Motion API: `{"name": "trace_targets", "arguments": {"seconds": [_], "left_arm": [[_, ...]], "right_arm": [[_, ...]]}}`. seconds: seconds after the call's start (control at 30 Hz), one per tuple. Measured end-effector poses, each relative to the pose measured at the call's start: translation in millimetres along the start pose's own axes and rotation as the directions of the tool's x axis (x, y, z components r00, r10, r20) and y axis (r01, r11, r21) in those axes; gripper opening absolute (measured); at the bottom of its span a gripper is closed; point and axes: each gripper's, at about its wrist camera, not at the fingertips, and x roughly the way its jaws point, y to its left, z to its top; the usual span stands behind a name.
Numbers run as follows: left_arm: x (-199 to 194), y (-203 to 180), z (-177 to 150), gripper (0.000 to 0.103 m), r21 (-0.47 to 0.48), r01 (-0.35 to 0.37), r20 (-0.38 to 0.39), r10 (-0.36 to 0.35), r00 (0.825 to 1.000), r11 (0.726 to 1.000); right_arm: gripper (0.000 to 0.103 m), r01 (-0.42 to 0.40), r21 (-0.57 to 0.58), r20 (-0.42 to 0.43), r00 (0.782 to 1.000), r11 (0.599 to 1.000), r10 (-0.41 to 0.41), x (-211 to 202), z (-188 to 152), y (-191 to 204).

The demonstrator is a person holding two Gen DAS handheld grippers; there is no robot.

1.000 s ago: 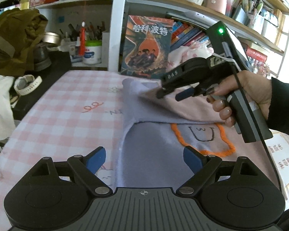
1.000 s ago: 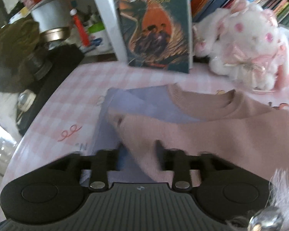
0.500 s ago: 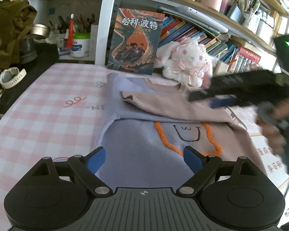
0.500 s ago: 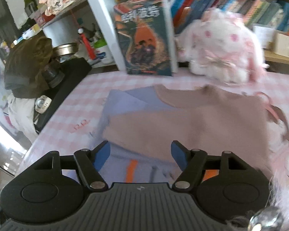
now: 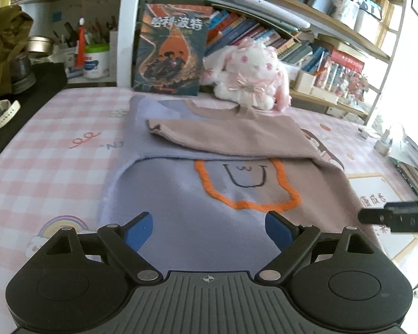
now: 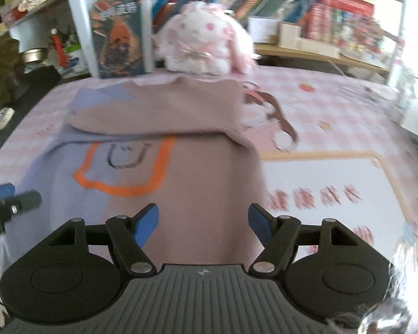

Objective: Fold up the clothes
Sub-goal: 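Open the right tool and release the pink sleeve over the chest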

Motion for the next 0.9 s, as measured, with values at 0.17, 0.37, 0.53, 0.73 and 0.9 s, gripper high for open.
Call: {"name": "trace_targets", "arguments": {"seconds": [0.17, 0.37, 0.53, 0.73, 0.9], "left_arm": [[0, -20, -7, 0.090, 0.018, 0.001, -0.032, 0.000, 0.999, 1.000], [-15, -45, -19, 0.090, 0.039, -0.020, -0.039, 0.022, 0.999, 0.999], [-30, -64, -35, 0.090, 0.049, -0.038, -0.051, 0.041, 0.998, 0.998], [-49, -84, -60, 0.090, 0.074, -0.047, -0.079, 0.052, 0.995, 0.996], [-63, -91, -79, 0.090, 0.072, -0.048, -0.099, 0.055, 0.994, 0.996]], "right_arm": [[0.070, 0.059, 0.013, 0.000, 0.998, 0.998, -0.059, -19, -30, -16], [0.071, 0.080, 0.011, -0.011, 0.997, 0.997, -0.080, -39, -63, -30], [0.073, 0.060, -0.005, -0.008, 0.998, 0.998, -0.060, -56, -80, -40], [0.073, 0.046, 0.008, -0.013, 0.999, 0.999, -0.046, -75, -109, -47], [0.073, 0.041, 0.029, -0.030, 0.999, 0.999, -0.040, -90, -134, -53]]}}
